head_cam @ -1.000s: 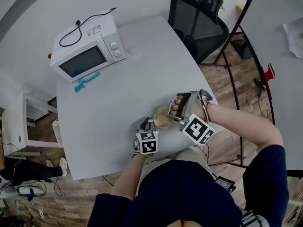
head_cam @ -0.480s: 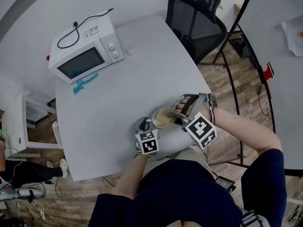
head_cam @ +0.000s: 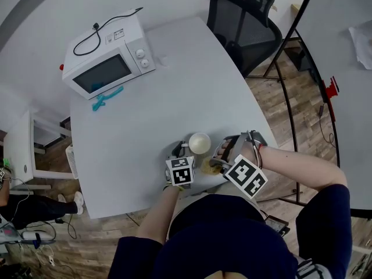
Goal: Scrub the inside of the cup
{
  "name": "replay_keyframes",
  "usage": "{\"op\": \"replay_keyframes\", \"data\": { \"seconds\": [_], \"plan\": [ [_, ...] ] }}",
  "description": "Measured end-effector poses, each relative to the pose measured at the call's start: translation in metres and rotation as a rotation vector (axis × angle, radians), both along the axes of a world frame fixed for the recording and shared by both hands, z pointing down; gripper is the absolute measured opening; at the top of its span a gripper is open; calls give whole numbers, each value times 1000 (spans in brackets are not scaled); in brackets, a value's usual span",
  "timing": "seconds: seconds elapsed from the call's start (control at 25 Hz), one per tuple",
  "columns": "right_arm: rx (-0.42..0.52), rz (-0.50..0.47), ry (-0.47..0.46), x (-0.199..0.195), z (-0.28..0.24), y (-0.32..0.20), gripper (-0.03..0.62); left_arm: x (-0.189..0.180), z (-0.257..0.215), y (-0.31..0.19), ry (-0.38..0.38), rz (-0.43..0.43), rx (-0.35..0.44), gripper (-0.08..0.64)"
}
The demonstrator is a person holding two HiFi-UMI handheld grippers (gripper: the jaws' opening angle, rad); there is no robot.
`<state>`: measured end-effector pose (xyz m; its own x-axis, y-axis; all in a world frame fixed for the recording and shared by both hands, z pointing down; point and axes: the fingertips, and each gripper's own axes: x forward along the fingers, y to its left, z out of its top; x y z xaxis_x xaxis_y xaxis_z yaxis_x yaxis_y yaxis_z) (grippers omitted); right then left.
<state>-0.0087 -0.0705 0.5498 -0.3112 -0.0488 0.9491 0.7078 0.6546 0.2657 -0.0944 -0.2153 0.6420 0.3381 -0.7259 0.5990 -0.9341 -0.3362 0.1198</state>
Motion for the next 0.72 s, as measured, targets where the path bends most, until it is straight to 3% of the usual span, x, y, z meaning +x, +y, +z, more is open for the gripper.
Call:
{"op": "replay_keyframes", "data": {
  "seconds": [0.44, 0.72],
  "plan": [
    [33, -139, 107, -35, 34, -8, 156, 2, 1, 7, -6, 118, -17, 40],
    [16, -122, 125, -42, 41, -15, 156, 7, -1, 12, 0, 153, -32, 40]
  ]
}}
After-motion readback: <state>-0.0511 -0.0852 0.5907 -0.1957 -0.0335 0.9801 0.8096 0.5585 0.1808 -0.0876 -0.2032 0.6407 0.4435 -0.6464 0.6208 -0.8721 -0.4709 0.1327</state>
